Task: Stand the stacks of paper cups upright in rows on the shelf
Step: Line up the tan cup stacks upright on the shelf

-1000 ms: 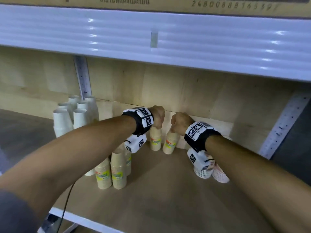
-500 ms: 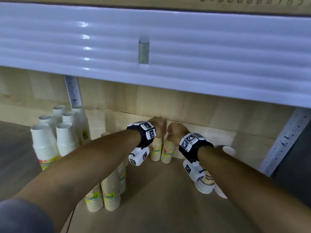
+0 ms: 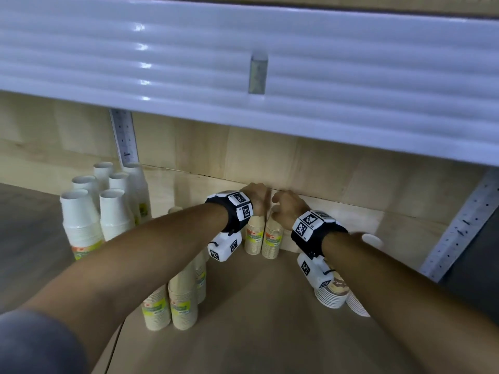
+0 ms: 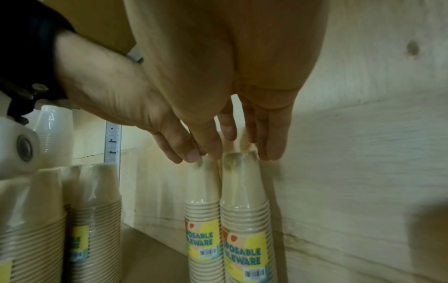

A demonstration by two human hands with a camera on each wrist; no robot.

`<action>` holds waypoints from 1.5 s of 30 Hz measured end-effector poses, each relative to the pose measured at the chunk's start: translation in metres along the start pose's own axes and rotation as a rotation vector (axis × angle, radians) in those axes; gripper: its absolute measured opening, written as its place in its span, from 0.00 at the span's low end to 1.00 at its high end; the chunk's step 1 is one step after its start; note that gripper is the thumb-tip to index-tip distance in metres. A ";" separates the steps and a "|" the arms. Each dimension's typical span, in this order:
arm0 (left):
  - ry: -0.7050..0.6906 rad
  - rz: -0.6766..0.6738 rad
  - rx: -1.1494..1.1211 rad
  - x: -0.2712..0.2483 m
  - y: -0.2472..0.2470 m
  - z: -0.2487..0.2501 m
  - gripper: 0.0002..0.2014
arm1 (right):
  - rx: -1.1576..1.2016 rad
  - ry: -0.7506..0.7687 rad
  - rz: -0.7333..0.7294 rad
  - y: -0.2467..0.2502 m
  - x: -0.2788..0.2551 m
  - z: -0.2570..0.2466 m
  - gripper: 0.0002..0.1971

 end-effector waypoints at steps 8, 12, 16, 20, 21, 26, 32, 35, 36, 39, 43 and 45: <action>0.016 -0.046 -0.062 -0.040 0.031 -0.021 0.21 | -0.044 0.084 -0.006 0.013 -0.014 -0.038 0.18; 0.055 -0.049 -0.020 -0.072 0.046 -0.039 0.25 | -0.052 0.112 -0.037 0.011 -0.022 -0.065 0.21; 0.105 -0.088 0.028 -0.101 0.049 -0.061 0.14 | -0.040 0.163 -0.075 0.004 -0.032 -0.101 0.22; 0.172 -0.115 0.096 -0.136 0.045 -0.082 0.19 | -0.029 0.229 -0.101 -0.004 -0.050 -0.140 0.18; 0.192 -0.129 0.098 -0.145 0.042 -0.088 0.18 | -0.027 0.241 -0.101 -0.006 -0.054 -0.148 0.16; 0.276 -0.245 0.065 -0.182 0.024 -0.118 0.11 | 0.023 0.261 -0.141 -0.022 -0.076 -0.181 0.09; 0.293 -0.269 0.030 -0.211 0.004 -0.132 0.05 | 0.013 0.308 -0.230 -0.046 -0.098 -0.207 0.11; 0.304 -0.279 -0.009 -0.219 -0.005 -0.135 0.14 | -0.001 0.310 -0.231 -0.053 -0.103 -0.212 0.09; 0.311 -0.280 -0.008 -0.221 -0.009 -0.136 0.16 | 0.008 0.313 -0.239 -0.055 -0.105 -0.213 0.10; 0.316 -0.298 -0.018 -0.223 -0.020 -0.139 0.18 | 0.011 0.332 -0.264 -0.063 -0.107 -0.217 0.15; 0.297 -0.300 -0.043 -0.224 -0.028 -0.136 0.20 | -0.003 0.354 -0.262 -0.069 -0.107 -0.220 0.12; 0.281 -0.281 -0.003 -0.226 -0.028 -0.134 0.20 | -0.024 0.353 -0.254 -0.071 -0.107 -0.219 0.10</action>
Point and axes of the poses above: each hand's wrist, its own x-axis towards the middle knuckle, its own y-axis out of the back of the hand, z = x × y, the point moved 10 cm from there along x, towards the middle knuckle, and after that the axes turned 7 degrees about -z, right-handed, at the moved point
